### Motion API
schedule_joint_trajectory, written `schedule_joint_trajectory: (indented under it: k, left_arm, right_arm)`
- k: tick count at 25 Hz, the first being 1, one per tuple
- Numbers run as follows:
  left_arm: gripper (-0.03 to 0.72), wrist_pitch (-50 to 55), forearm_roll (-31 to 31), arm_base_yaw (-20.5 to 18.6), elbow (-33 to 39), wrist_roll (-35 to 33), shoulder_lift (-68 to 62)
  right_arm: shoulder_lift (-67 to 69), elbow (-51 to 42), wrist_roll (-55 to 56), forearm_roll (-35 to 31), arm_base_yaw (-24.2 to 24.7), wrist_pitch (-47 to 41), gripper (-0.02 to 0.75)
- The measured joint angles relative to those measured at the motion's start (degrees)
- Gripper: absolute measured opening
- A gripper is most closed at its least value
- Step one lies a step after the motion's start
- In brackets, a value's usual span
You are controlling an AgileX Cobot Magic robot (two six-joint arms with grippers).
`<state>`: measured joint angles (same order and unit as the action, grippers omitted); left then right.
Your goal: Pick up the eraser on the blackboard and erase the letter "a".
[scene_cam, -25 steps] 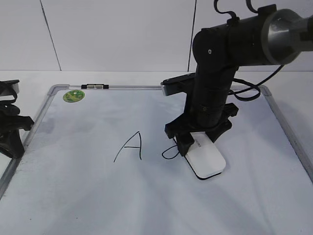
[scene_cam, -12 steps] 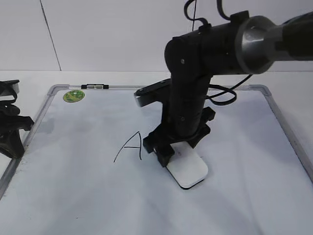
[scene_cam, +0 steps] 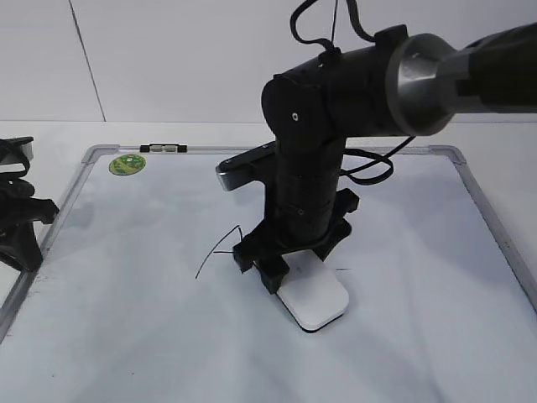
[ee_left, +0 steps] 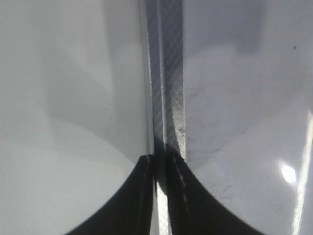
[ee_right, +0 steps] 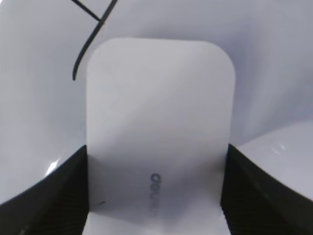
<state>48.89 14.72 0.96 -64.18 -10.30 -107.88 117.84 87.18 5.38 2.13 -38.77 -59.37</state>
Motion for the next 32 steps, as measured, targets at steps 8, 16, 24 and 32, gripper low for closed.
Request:
schedule_joint_trajectory:
  k: [8, 16, 24, 32]
  left_arm:
    - [0.064, -0.1, 0.11, 0.0, 0.0, 0.0, 0.0]
    - [0.064, -0.1, 0.11, 0.0, 0.0, 0.0, 0.0]
    - [0.064, -0.1, 0.0, 0.0, 0.0, 0.0, 0.0]
    - [0.064, -0.1, 0.0, 0.0, 0.0, 0.0, 0.0]
  right_arm:
    - [0.0, 0.13, 0.95, 3.87, 7.83, -1.68, 0.582]
    - [0.0, 0.13, 0.95, 5.26, 13.5, -2.71, 0.581]
    - [0.0, 0.19, -4.78, 0.47, 10.93, -3.3, 0.581]
    - [0.09, 0.19, -5.69, -0.88, 1.04, -3.84, 0.581]
